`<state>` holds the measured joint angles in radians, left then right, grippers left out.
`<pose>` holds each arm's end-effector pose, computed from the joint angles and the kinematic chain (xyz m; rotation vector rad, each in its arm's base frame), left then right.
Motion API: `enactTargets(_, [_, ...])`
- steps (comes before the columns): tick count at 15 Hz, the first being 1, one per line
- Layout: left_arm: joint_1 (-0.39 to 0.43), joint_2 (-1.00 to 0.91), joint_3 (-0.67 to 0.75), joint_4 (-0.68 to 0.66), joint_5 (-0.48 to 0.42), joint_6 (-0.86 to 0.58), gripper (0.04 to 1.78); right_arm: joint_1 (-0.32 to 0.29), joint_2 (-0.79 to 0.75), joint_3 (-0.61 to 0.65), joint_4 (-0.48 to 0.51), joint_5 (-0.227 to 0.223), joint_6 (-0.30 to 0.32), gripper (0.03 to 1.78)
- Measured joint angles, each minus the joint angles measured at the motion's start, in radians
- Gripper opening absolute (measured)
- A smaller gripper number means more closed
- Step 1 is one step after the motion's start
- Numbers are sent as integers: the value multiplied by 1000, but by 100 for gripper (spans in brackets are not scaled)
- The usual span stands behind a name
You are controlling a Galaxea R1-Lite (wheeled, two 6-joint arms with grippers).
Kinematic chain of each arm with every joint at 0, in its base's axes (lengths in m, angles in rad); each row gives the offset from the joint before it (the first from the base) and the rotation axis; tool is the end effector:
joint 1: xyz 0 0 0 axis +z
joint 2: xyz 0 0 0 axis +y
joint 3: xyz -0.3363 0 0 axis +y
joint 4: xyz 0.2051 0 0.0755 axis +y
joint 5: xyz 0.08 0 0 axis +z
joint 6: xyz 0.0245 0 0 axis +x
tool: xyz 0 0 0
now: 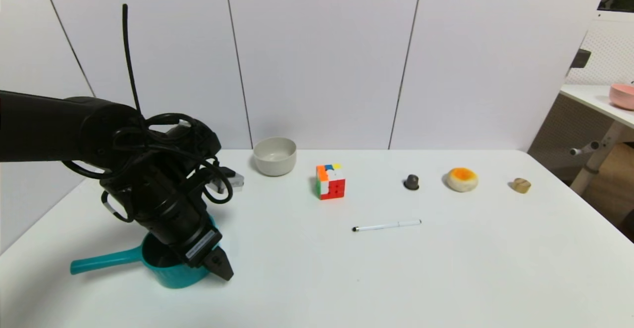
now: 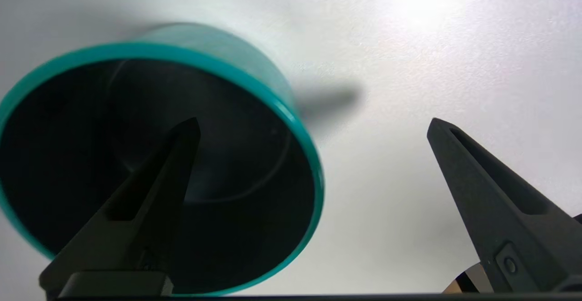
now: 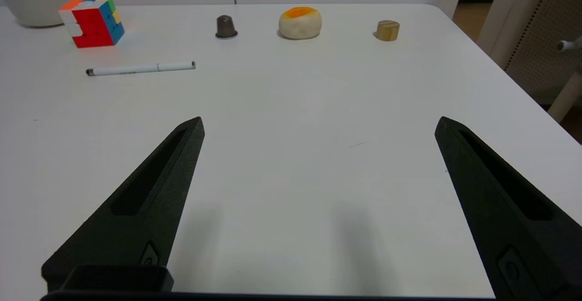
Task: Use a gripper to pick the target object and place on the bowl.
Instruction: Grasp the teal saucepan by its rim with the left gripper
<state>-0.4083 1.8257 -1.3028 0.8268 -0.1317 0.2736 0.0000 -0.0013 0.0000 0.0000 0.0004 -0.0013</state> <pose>0.2952 -0.1312 0.1867 0.4133 1.2855 -0.6392 -0.0268 0.0000 0.0755 -0.0013 -0.0013 0.0004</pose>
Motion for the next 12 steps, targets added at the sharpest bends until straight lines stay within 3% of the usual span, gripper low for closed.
enactTargets(12, [-31, 30, -4, -6, -1, -1, 177, 0, 0, 0, 0, 0, 0, 175])
